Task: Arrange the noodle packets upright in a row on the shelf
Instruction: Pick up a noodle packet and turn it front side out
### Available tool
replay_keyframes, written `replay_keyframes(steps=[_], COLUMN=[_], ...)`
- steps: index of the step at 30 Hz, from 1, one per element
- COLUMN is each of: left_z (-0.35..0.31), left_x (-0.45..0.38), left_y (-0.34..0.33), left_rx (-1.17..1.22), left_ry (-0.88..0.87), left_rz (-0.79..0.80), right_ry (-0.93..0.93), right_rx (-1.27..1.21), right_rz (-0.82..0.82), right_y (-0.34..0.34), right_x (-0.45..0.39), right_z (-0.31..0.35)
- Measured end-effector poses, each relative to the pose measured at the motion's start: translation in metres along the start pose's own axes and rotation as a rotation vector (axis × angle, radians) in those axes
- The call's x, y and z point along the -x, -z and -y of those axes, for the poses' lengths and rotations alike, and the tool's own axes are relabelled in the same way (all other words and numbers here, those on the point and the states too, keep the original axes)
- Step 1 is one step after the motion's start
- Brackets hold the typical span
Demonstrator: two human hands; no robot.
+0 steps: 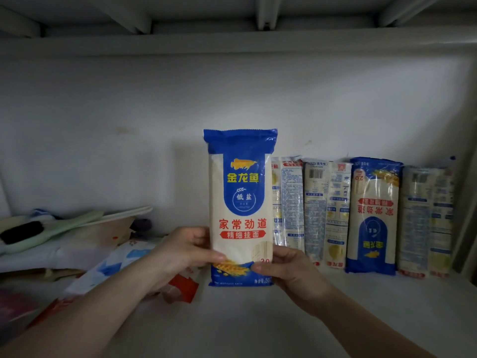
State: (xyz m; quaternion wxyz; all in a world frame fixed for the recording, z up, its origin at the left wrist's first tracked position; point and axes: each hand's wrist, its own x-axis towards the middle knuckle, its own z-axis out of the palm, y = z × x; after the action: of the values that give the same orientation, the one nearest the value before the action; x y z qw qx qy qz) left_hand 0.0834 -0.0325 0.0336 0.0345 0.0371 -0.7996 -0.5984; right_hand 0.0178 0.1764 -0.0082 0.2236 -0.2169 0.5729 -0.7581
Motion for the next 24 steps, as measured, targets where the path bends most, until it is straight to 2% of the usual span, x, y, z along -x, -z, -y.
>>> replay_keyframes(steps=[11,24], left_z=[0.010,0.012], left_x=[-0.032,-0.063], left_y=[0.010,0.013], left_rx=[-0.023,-0.182], left_ry=[0.050,0.047], left_rz=[-0.068,-0.104], right_ry=[-0.106,-0.081], right_rx=[0.283,0.420], right_rz=[-0.129,-0.212], right_y=[0.005,0.010], right_x=[-0.038,-0.064], right_z=[0.005,0.000])
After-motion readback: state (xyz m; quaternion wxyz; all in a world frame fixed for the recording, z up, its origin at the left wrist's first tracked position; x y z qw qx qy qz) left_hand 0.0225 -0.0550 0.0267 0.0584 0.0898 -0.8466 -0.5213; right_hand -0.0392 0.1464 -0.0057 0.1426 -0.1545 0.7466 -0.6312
